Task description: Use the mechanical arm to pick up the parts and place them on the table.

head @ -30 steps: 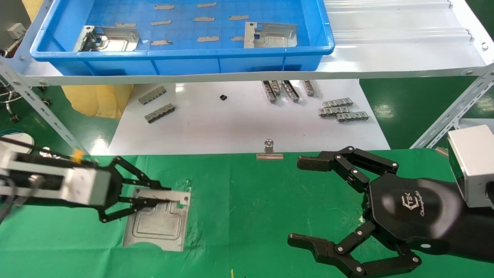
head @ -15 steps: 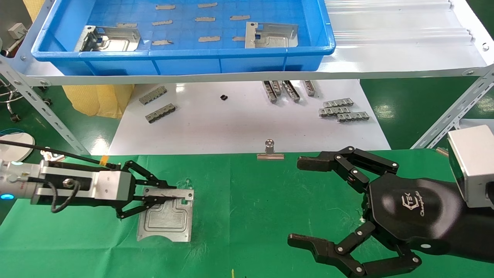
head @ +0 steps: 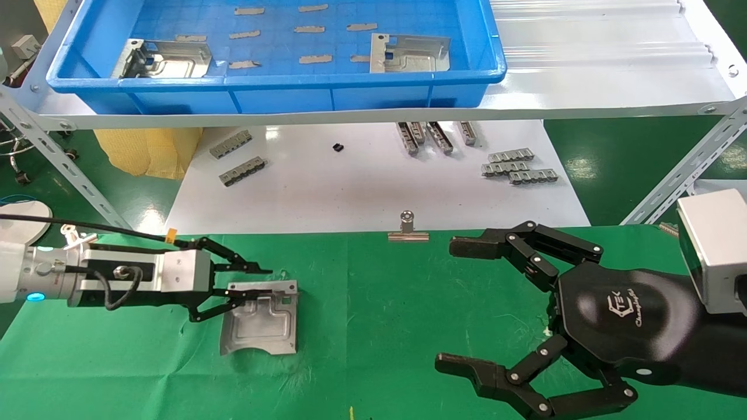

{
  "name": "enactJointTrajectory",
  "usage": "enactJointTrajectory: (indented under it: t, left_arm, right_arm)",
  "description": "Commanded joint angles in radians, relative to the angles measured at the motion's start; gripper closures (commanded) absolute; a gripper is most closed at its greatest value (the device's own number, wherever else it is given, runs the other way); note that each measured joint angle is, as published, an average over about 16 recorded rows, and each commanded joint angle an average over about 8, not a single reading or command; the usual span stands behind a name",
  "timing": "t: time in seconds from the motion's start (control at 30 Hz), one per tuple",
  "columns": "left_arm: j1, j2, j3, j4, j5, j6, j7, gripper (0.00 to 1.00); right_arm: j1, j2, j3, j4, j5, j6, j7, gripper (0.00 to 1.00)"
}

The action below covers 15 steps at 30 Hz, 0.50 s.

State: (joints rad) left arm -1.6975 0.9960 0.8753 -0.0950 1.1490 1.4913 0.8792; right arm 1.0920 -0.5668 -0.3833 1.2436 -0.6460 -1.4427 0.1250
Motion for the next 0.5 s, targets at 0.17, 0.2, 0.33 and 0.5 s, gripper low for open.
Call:
enactJointTrajectory:
  t: [0.17, 0.2, 0.33, 0.5]
  left_arm:
    - [0.002, -0.009, -0.016, 0.028, -0.026, 0.053, 0.002, 0.0]
    - [0.007, -0.014, -0.02, 0.031, -0.034, 0.067, -0.005, 0.0]
    - [0.05, -0.038, -0.045, 0.05, -0.078, 0.1, -0.076, 0.0]
    - [0.131, -0.064, -0.084, 0.085, -0.145, 0.109, -0.196, 0.0]
  right_arm:
    - [0.0, 0.0, 0.0, 0.0, 0.0, 0.0, 0.0, 0.0]
    - [0.0, 0.0, 0.0, 0.0, 0.0, 0.0, 0.0, 0.0]
    - [0.0, 0.0, 0.0, 0.0, 0.0, 0.0, 0.0, 0.0]
    - [0.0, 0.0, 0.0, 0.0, 0.0, 0.0, 0.0, 0.0]
